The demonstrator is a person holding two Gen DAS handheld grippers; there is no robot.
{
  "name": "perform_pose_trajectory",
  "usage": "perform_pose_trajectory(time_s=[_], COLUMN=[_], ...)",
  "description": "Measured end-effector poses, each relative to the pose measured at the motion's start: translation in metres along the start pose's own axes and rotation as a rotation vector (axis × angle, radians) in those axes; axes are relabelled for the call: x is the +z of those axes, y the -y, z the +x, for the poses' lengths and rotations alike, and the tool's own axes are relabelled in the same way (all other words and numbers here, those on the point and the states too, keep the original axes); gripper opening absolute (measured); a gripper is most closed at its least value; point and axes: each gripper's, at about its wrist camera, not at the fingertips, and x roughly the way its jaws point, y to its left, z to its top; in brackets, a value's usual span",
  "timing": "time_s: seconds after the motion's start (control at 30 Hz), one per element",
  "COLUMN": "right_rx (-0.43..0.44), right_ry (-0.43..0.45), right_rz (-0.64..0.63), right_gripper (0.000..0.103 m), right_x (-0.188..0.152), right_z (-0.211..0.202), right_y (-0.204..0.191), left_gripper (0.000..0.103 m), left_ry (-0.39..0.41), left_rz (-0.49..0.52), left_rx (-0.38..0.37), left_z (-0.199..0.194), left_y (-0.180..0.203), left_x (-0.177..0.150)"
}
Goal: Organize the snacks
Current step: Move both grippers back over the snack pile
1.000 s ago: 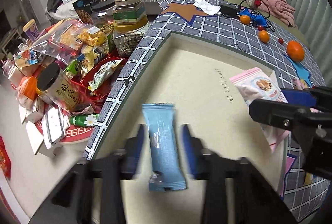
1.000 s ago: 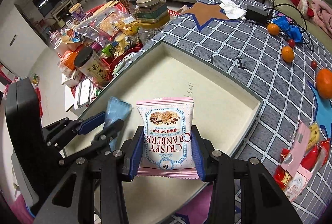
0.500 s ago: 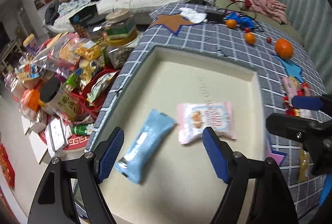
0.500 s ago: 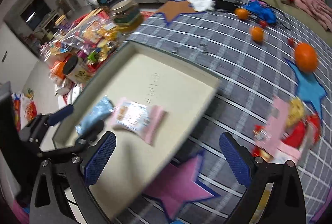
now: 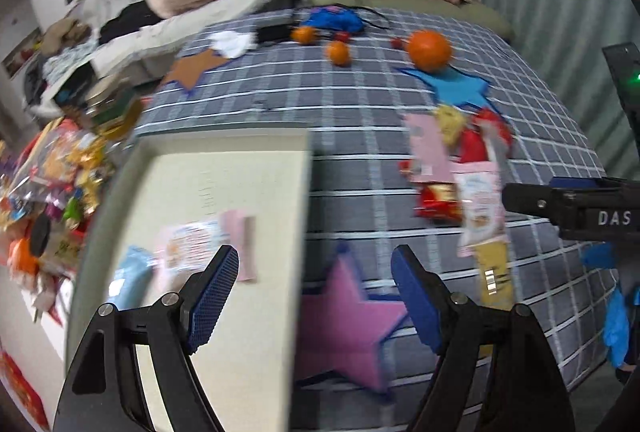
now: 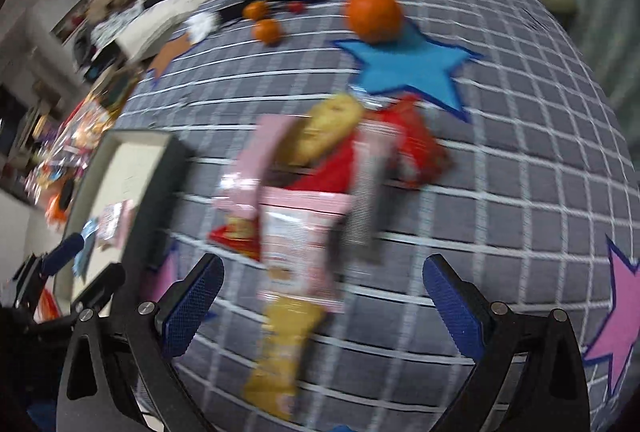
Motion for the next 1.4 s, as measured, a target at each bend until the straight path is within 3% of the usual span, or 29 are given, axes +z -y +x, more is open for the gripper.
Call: perform_pose_trajectory(time_s=[0.3, 0.43, 0.57, 0.67, 0.8, 1.07, 1.3, 1.37, 1.4], right_rx=[0.005, 0.027, 0.046, -0.030, -0.133, -0.176, -0.210, -0.211, -0.209], right_ry=[-0.023, -0.047, -0.072, -0.039, 0.001, 0.048, 0.060, 0.043, 0.038], right_rz=[0.068, 0.023, -0.065, -0.183, -0.270, -0.171, -0.076, -0.068, -0.047], right_gripper=[0.101, 0.101, 0.101, 0.102, 0.102, 0.102, 0.102, 0.102, 0.102], right_x=[-0.009, -0.030, -0.053, -0.062, -0.065, -0.039, -0.006, -0.003, -0.003], right_z=[0.007, 0.005, 0.015, 0.023, 0.031, 0.024, 0.022, 0.022, 0.020], right_y=[0.042, 0.033, 0.002, -0.026, -0.031, 0.044, 0.099, 0.100, 0.101], left_gripper=[0.082, 0.082, 0.082, 0.082, 0.082, 0.082, 0.082, 0.075, 0.067], left_ry=[-0.031, -0.024, -0.064, -0.073, -0.079, -0.113, -0.135, -0.132, -0.131], left_rz=[0.014, 0.001, -0.086, -0.079, -0.021, 0.022, 0.015, -0.001, -0.008], left_rx=[-0.034, 0.021, -0.011, -0.032, -0.029, -0.042, -0.034, -0.044, -0.046], left_z=[0.019, 0.020, 0.027, 0.029, 0.042, 0.082, 0.100, 0.100, 0.100], left_y=[0.037, 0.029, 0.011, 0.018, 0.040, 0.070, 0.073, 0.070, 0.069], left_x=[0.026, 0.020, 0.028, 0.035, 0.047, 0.077, 0.084, 0.084, 0.084])
